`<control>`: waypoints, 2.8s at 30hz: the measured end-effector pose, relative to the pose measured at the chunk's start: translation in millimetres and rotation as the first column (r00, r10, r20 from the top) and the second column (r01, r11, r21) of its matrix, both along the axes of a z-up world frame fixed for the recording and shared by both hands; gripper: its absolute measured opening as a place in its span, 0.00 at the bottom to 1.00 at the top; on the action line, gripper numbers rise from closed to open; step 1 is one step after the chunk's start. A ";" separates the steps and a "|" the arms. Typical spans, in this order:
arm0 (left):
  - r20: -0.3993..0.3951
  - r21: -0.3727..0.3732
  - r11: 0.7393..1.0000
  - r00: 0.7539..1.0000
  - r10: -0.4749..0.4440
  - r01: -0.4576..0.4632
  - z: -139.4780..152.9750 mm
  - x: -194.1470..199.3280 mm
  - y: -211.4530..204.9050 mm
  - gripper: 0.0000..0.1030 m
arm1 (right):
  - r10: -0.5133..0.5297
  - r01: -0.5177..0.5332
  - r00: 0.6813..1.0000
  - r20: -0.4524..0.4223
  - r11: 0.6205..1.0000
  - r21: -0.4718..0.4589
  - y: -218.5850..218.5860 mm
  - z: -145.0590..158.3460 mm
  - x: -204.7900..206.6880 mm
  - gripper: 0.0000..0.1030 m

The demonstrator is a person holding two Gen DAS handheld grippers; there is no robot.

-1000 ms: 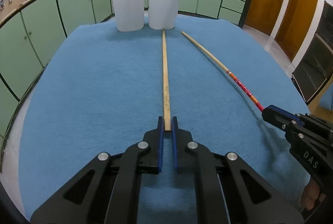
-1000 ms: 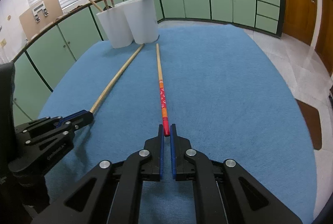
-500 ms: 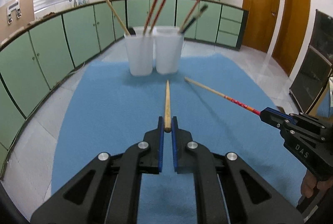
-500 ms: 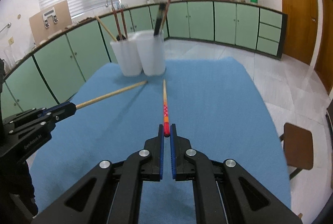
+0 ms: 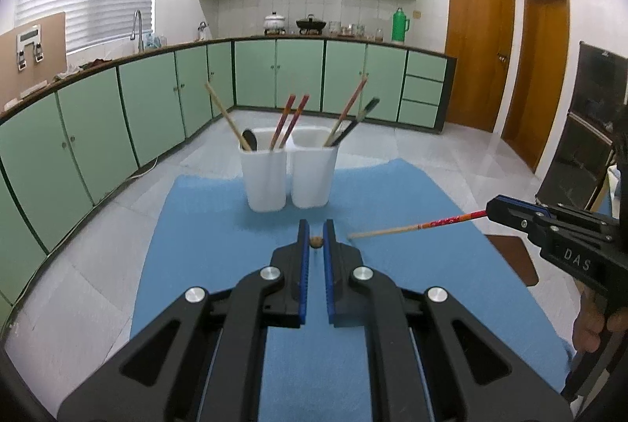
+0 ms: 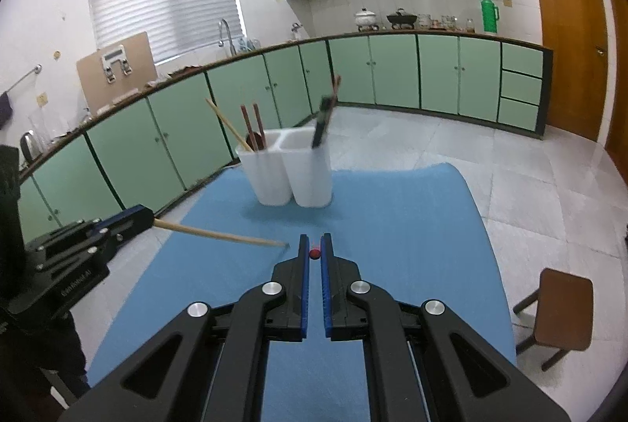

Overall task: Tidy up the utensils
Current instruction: 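Lift both chopsticks and carry them over the white holder, then lower both chopsticks into the holder and open both tools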

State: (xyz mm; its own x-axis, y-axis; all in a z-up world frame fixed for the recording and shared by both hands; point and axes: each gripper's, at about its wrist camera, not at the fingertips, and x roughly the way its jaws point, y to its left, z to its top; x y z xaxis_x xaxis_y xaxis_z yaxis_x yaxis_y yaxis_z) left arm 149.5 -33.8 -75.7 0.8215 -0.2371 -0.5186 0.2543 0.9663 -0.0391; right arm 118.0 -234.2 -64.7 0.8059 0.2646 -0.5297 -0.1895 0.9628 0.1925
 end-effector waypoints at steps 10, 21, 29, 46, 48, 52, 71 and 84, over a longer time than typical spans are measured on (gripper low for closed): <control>0.046 0.001 0.999 0.998 -0.038 0.038 26.2 -1.4 3.6 0.06 | 0.109 -0.109 0.994 0.015 0.994 -0.026 6.3 42.7 11.2 0.05; 0.098 0.011 0.998 0.993 -0.063 0.062 48.9 -5.6 15.8 0.06 | 0.202 -0.193 0.977 0.075 0.975 -0.109 24.2 80.6 18.5 0.05; 0.180 0.001 0.999 0.983 -0.046 0.046 78.4 10.4 26.0 0.06 | 0.224 -0.211 0.965 0.138 0.972 -0.103 28.6 114.1 39.7 0.05; 0.347 -0.009 1.000 0.938 0.009 -0.007 154.4 109.6 25.5 0.06 | 0.188 -0.176 0.948 0.255 0.982 -0.069 35.3 182.0 136.6 0.05; 0.353 -0.014 1.000 0.936 0.007 -0.002 155.5 123.4 22.4 0.06 | 0.177 -0.163 0.948 0.266 0.984 -0.071 36.1 183.2 148.4 0.05; 0.351 -0.014 1.000 0.936 0.001 0.004 148.1 144.3 17.9 0.06 | 0.156 -0.146 0.948 0.279 0.988 -0.058 37.1 176.5 172.9 0.05; 0.192 -0.022 1.000 0.981 0.003 0.002 63.6 224.3 22.8 0.07 | 0.155 -0.149 0.973 0.171 0.988 -0.050 42.4 96.1 231.3 0.06; 0.191 -0.061 0.997 0.980 0.060 -0.049 72.8 183.5 48.1 0.41 | 0.055 -0.052 0.980 0.190 0.998 -0.018 4.4 100.6 189.6 0.41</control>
